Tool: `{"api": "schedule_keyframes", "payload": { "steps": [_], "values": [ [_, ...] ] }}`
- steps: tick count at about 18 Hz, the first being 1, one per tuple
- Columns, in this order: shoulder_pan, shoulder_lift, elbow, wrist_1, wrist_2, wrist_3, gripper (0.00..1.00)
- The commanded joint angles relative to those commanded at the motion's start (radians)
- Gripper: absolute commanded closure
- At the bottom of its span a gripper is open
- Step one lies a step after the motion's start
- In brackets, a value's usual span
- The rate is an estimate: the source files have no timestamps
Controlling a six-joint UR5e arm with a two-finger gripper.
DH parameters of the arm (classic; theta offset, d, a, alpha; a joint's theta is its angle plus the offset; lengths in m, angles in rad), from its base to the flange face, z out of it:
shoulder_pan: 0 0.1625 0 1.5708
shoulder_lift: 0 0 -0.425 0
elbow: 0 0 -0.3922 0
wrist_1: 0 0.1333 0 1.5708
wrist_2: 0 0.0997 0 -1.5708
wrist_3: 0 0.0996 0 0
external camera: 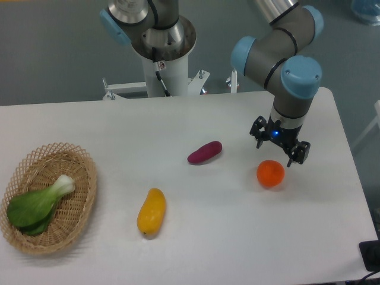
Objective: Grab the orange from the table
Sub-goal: 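Lower the open gripper down over the orange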
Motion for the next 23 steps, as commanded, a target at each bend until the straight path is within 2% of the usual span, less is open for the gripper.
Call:
{"api": "schedule_keyframes", "payload": {
  "steps": [23],
  "values": [
    [0.003,-0.003,-0.038,0.005,0.002,0.002,0.00]
  ]
}}
